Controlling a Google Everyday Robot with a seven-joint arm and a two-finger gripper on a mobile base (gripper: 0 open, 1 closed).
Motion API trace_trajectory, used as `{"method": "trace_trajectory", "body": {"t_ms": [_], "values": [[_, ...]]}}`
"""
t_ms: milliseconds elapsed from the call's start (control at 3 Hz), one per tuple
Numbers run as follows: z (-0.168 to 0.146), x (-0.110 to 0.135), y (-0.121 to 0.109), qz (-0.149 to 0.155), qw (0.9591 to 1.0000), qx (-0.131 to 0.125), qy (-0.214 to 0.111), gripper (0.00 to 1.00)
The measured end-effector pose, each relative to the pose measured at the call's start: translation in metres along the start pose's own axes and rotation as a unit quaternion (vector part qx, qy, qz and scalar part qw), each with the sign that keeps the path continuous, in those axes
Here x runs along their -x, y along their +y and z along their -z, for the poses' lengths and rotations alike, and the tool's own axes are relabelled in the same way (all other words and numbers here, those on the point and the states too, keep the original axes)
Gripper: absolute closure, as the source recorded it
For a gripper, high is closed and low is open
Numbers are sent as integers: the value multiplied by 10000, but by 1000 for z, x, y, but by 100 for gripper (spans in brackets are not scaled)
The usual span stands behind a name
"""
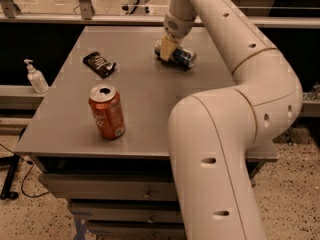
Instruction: Place redbull can upright
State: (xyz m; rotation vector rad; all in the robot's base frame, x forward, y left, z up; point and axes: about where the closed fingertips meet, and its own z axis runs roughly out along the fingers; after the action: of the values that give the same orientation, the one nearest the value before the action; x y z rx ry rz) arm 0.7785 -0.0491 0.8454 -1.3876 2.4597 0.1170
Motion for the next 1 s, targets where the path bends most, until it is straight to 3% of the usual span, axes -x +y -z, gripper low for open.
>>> {"method": "trace_trajectory", "body": {"t_ms": [333, 667, 1000], "values": [[37, -1, 11, 105, 9996, 66, -266, 88], [90, -1, 23, 305, 9949, 144, -948, 100], [145, 1, 37, 723, 9759, 269, -2040, 100]]}}
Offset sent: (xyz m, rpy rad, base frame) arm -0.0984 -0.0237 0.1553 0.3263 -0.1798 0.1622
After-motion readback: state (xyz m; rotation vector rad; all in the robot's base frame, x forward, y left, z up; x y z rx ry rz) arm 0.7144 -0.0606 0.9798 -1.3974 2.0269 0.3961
